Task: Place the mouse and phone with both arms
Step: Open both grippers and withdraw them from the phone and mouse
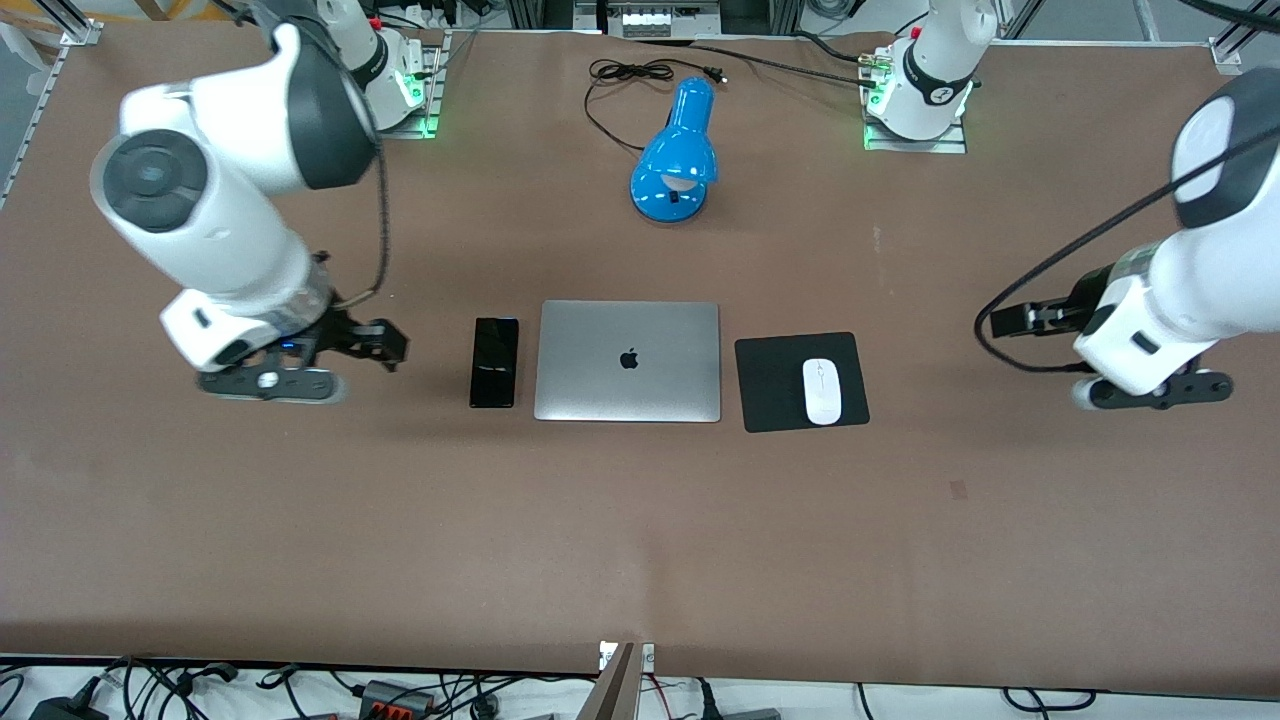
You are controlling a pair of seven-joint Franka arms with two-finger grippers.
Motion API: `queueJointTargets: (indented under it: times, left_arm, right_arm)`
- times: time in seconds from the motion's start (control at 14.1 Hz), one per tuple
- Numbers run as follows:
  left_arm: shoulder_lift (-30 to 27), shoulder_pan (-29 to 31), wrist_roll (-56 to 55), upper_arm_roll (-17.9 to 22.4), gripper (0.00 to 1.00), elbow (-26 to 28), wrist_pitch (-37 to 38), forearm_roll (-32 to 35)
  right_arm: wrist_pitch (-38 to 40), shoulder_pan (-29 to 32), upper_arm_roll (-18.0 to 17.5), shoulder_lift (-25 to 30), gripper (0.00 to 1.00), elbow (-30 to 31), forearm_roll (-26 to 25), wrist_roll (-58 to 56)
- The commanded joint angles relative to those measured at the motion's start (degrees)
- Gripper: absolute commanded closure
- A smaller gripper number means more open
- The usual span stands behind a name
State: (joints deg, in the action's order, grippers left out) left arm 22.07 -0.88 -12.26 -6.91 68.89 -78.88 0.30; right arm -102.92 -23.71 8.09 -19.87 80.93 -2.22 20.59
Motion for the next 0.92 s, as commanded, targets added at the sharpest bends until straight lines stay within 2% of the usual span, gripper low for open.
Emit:
queueJointTargets:
  times: [0.0, 0.07, 0.35, 0.5, 0.71, 0.85]
  left_arm:
    - [1.93, 0.09, 3.64, -0.30, 0.00, -4.47, 1.71, 1.28]
    - [1.93, 0.18, 3.56, -0.39, 0.00, -4.38, 1.71, 1.20]
    - [1.49, 1.05, 3.12, 0.14, 0.00, -4.47, -0.57, 1.37]
    - [-0.70, 1.14, 3.21, -0.21, 0.00, -4.03, -0.66, 1.11]
    - [-4.56, 1.40, 3.82, -0.30, 0.00, 1.31, -3.46, 0.93]
    - [-9.38, 0.71, 3.91, 0.40, 0.00, 8.93, -7.84, 0.76]
  right_arm:
    - [1.76, 4.53, 0.00, 0.26, 0.00, -2.62, -0.07, -2.65]
    - [1.59, 7.24, -0.61, 0.61, 0.00, -2.62, 0.19, -4.14]
    - [1.85, 21.04, -7.99, 3.34, 0.00, -1.66, 1.95, -13.37]
    - [2.46, 24.13, -8.61, 4.39, 0.00, -1.65, 2.04, -17.14]
    - [3.34, 26.51, -8.62, 5.63, 0.00, -1.83, 1.96, -20.15]
    - [4.57, 27.22, -8.62, 6.07, 0.00, -2.09, 1.95, -21.03]
